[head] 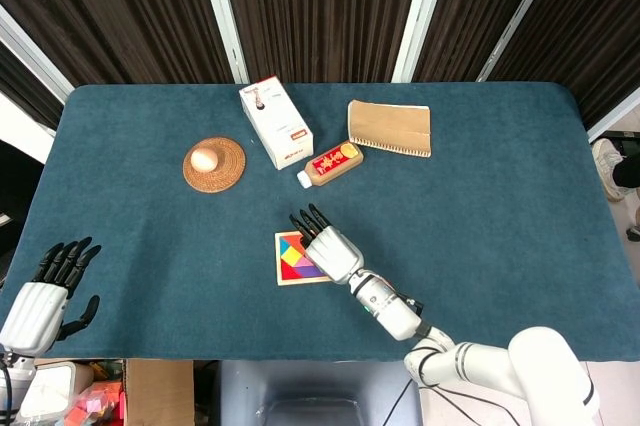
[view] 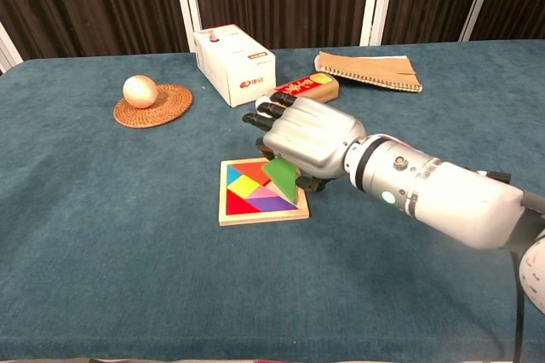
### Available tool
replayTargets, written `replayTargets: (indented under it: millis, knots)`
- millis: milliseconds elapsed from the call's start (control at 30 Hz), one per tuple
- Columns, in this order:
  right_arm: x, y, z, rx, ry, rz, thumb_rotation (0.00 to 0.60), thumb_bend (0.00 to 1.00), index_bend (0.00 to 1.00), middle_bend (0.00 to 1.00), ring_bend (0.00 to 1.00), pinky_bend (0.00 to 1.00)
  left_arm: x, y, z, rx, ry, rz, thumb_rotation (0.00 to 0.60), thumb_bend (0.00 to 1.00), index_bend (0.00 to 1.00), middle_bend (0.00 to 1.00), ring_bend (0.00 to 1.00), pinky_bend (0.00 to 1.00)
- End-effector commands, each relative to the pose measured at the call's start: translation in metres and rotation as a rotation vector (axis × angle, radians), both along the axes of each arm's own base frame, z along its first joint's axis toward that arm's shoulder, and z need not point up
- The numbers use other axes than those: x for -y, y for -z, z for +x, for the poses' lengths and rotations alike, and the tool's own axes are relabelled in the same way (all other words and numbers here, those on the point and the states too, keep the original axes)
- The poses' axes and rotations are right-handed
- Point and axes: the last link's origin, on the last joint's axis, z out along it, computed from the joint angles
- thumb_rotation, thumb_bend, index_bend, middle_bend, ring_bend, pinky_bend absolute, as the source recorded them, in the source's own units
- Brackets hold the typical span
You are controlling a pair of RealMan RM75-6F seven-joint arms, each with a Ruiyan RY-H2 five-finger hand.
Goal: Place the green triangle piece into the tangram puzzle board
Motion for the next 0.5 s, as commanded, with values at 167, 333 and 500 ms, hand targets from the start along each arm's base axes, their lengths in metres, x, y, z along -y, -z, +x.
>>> replayTargets:
  millis: [167, 333, 500]
  knots:
    - [0.0001, -0.0008, -0.0009, -0.012, -0.005, -0.005, 0.6, 0.49, 0.67, 0.13, 0.0, 0.0, -0.0045, -0.0012, 0.0042, 0.001, 0.003, 0.0, 0.6, 0.49, 0.0, 0.0, 0.0, 0.0]
    - [-0.0005, 0.0002, -0.0018, -0.021, -0.01, -0.007, 0.6, 0.49, 0.67, 0.13, 0.0, 0.0, -0.0042, -0.0009, 0.0039, 0.0, 0.002, -0.002, 0.6, 0.49, 0.0, 0.0, 0.0, 0.0]
    - [-0.002, 0.0014, -0.0019, -0.028, -0.015, -0.002, 0.6, 0.49, 0.67, 0.13, 0.0, 0.0, -0.0046, -0.0014, 0.0044, 0.001, 0.002, -0.003, 0.6, 0.49, 0.0, 0.0, 0.0, 0.0]
